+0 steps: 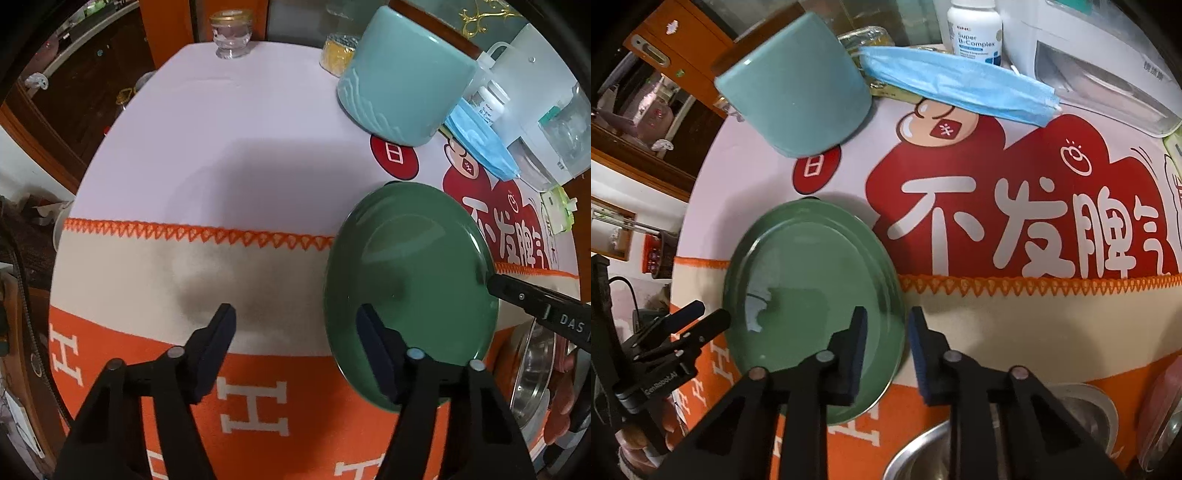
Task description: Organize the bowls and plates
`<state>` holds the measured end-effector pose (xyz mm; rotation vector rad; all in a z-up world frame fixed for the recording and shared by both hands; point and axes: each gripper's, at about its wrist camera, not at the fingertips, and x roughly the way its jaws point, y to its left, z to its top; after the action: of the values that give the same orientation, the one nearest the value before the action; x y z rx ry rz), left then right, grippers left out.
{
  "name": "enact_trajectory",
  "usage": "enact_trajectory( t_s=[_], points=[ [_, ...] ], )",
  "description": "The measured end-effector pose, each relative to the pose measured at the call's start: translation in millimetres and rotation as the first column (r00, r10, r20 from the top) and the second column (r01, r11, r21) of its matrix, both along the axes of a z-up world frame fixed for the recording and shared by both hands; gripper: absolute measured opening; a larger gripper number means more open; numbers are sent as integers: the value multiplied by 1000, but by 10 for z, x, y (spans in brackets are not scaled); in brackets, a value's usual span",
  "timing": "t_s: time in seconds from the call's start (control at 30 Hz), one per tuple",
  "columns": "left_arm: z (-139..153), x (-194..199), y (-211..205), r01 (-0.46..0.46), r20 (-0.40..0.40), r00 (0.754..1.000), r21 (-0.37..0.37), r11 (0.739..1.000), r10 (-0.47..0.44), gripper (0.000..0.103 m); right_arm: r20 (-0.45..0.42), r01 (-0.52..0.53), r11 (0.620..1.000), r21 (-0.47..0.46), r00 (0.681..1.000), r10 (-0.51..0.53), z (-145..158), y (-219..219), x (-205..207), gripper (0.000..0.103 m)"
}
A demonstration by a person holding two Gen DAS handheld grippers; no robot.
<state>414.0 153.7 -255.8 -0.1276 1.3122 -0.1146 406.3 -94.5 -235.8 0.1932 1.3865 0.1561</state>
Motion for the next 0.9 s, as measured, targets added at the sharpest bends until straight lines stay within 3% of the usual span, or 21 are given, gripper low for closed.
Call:
enact_trajectory(
  t_s=[0.1, 0.4, 0.57, 0.63, 0.67, 0.9],
  points=[
    [-27, 14, -4, 4, -5, 1000, -8, 1000, -4, 62, -15, 2, 1000, 9, 1000, -2, -42, -7, 10, 21],
    [-102, 60, -77, 26, -29, 999, -60, 998, -27, 43, -21, 4, 1000, 21, 1000, -3, -87, -70, 30, 12],
    [-114, 85, -145, 44, -27, 999, -67, 997, -46, 40, -15, 0, 1000, 25, 1000, 0, -101, -88, 20, 8],
    [-120, 88, -176, 60, -37, 997, -81, 995, -63, 21, -9, -5, 1000, 19, 1000, 6, -101, -67, 15, 7],
    [-121, 87, -197, 68, -40, 997, -99, 993, -73, 17, -7, -5, 1000, 20, 1000, 5, -99, -62, 14, 7],
    [-63, 49, -253, 61, -23, 998, -57, 996, -63, 14, 9, -18, 1000, 3, 1000, 18, -79, -29, -5, 7]
  ],
)
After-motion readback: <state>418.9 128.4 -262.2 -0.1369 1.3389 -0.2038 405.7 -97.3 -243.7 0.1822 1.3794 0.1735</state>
